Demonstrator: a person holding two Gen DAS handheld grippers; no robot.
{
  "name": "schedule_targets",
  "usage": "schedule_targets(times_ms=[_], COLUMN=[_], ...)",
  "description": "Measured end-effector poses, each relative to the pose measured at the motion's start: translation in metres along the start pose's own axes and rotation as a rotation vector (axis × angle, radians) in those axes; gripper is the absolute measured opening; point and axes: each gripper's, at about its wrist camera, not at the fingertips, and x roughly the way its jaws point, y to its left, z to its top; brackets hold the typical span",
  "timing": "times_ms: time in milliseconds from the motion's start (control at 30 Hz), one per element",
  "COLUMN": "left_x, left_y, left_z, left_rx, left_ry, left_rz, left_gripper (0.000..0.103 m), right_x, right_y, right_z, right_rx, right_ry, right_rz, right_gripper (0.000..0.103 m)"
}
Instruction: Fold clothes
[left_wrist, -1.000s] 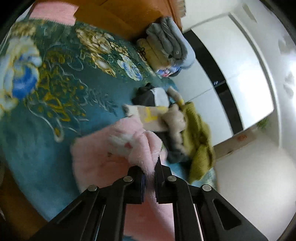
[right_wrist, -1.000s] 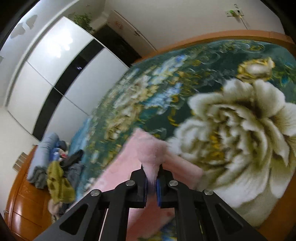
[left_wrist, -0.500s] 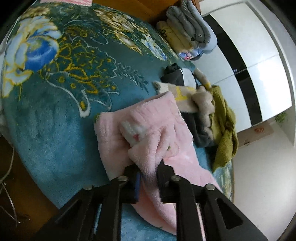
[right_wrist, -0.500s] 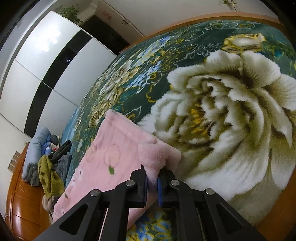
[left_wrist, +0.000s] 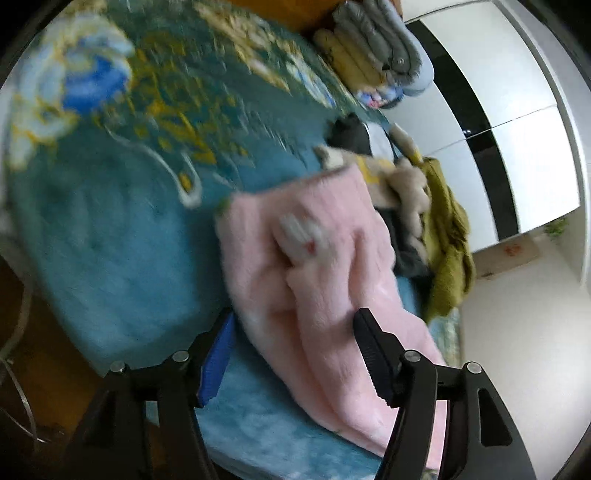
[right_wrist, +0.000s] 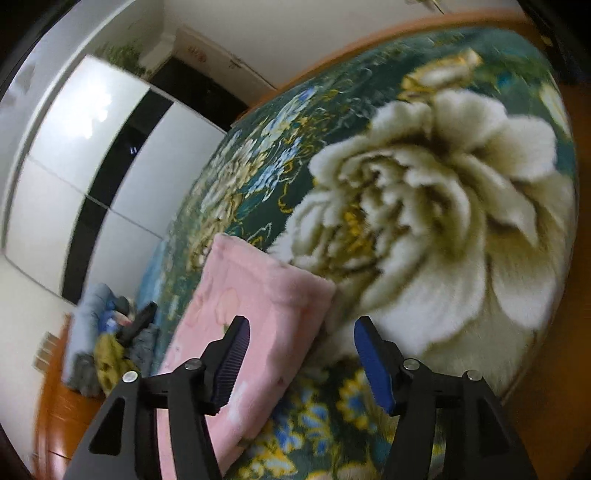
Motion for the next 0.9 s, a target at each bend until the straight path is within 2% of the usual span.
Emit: schedule_targets(times_ms=[67,133,300,533,667,733,767,900], left_x=[0.005,0.01,0.013,0.019,0.018,0.017,0.016,0.017], left_y=[0.002,0.005,0.001,-0.007,-0.004,-0.002,-0.002,-0.005], left_z=[-0.001,-0.002,-0.002,0.0,0.0,0.0,0.0,0.004], left_rx=[-0.011,-0.021,0.004,0.018,0.026,0.022,0.025,0.01], left_ry=[0.006,0.008,-0.002,-0.043,-0.057,-0.068,-0.077,-0.087], left_rz=[-0.051,-0.063,-0.042,-0.017,-0.034,-0.04,-0.041,-0.032], left_gripper=[0.07,0.072,0.073,0.073,0.072,0.072,0.069,0.039], right_x=[-0.003,-0.004,0.006,0.026,0.028,0.029,0.03,0.04], right_y=[-0.007,-0.013,-0.012,0.01,0.011,0.012,0.013,0.006], right_z=[-0.001,-0.003,-0.002,0.007,0.0,-0.004,-0.006,-0.007], right_rx=[0.047,0.086,0.094,0.024,0.031,0.026,0.023,0.067], right_ry=[-0.001,0.005,0.021,0.036,0.0,0.024,0.039,0.043], right_rz=[0.04,0.074,0.072,0.083,0.081,0.108,0.12,0.141], right_gripper=[0.066,0.068,0.072,0.072,0.07,0.065,0.057,0.035])
